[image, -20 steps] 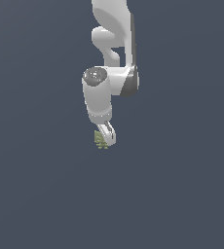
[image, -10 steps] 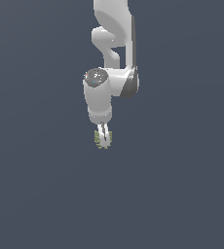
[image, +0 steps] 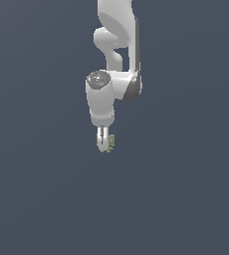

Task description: Pick up the object and move it to a goal position.

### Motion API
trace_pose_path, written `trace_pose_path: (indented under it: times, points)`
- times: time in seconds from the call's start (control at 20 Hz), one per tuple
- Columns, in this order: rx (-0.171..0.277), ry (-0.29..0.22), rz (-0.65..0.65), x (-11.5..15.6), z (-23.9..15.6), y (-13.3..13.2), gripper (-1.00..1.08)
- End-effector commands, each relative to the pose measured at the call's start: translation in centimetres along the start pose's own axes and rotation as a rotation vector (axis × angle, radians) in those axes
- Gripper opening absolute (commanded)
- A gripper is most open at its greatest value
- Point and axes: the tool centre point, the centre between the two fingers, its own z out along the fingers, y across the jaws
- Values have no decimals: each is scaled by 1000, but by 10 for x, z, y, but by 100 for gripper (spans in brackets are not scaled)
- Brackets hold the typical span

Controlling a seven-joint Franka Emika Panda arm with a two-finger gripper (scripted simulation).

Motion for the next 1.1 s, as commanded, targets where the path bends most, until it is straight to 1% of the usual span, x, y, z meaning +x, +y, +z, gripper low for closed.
trace_pose_path:
  times: [0.0, 0.2, 0.5, 1.05]
  points:
    - [1, 1, 29, 0, 1, 0, 100]
    - [2, 2, 51, 0, 1, 1, 100]
    - [2, 2, 50, 0, 5, 1, 100]
    - [2, 2, 54, 1, 49, 2, 100]
